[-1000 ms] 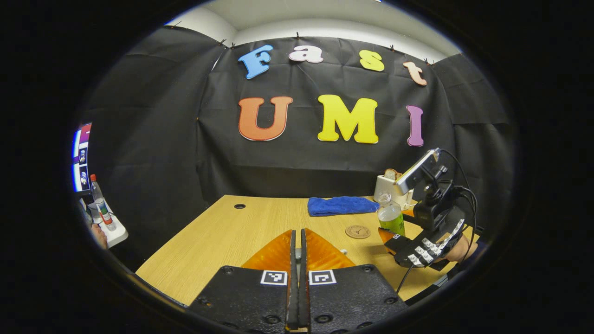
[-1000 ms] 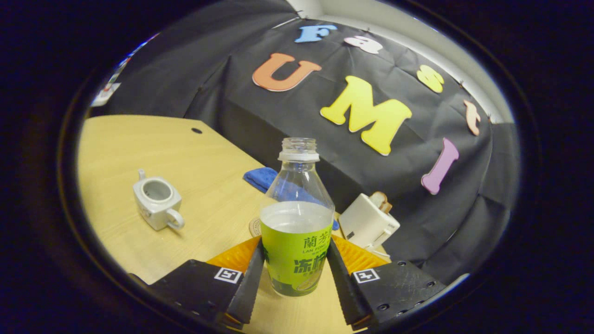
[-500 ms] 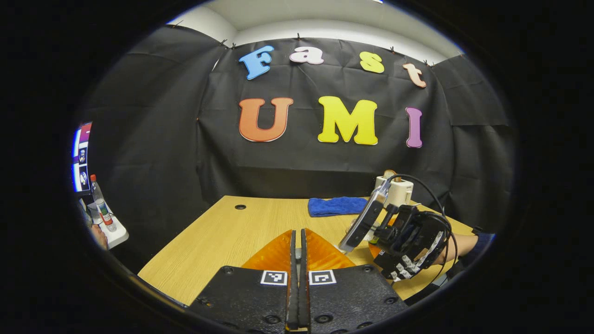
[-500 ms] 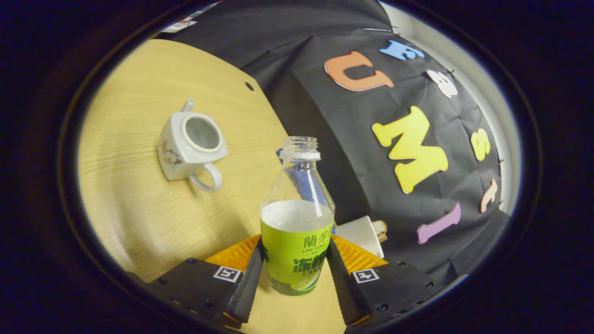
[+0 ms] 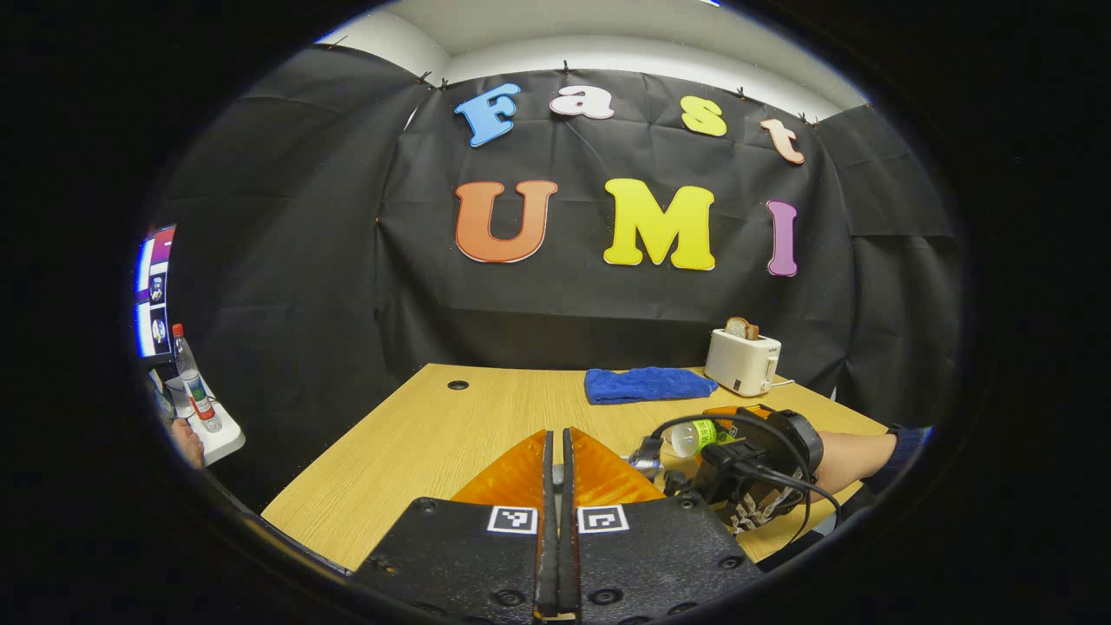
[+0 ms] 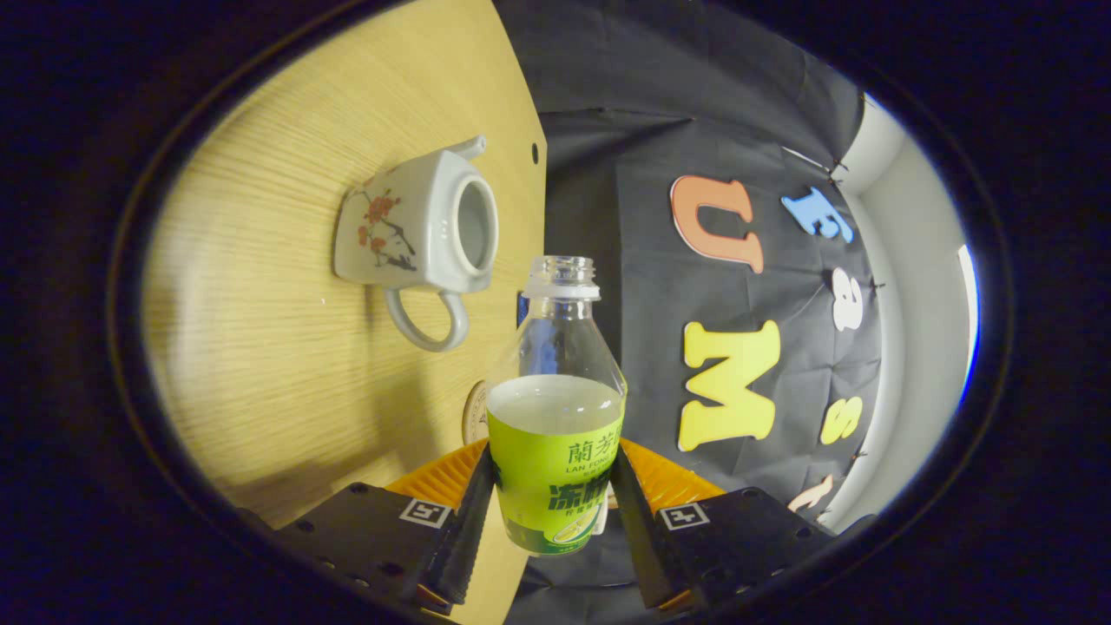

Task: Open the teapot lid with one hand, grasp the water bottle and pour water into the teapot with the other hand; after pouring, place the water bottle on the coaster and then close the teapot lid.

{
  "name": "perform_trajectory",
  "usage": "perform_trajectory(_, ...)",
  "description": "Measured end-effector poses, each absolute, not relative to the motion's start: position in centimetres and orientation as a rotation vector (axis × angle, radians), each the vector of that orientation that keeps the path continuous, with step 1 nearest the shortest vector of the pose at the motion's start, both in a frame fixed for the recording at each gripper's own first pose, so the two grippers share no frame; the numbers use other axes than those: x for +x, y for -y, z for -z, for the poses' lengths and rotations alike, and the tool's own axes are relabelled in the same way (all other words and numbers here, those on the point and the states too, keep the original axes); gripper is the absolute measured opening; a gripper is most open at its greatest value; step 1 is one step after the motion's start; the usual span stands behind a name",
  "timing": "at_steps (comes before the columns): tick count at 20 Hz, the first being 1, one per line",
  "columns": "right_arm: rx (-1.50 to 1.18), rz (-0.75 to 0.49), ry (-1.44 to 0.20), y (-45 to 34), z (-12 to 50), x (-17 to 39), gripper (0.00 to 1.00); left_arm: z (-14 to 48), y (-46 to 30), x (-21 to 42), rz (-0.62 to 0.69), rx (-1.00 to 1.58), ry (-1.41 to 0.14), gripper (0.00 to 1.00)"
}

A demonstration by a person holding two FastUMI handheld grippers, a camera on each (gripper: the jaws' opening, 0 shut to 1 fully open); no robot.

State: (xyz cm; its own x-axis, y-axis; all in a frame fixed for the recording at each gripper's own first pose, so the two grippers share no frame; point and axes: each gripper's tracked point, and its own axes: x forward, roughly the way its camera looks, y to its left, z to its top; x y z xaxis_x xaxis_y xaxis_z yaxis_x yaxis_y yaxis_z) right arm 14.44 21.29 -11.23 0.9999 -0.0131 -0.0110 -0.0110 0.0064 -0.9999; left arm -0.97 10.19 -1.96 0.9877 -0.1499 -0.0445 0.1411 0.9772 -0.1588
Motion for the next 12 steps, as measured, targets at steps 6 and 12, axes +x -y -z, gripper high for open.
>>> perform_trajectory(6,-1.768,0.064,0.075,-21.7,9.3,14.5,0.71,1.8,-10.7,-1.1,0.145,-0.157,-0.052,0.03)
perform_trajectory(12,-1.914,0.097,0.189,-22.4,7.8,14.7,0.71,2.0,-10.8,-1.2,0.155,-0.174,-0.059,0.03)
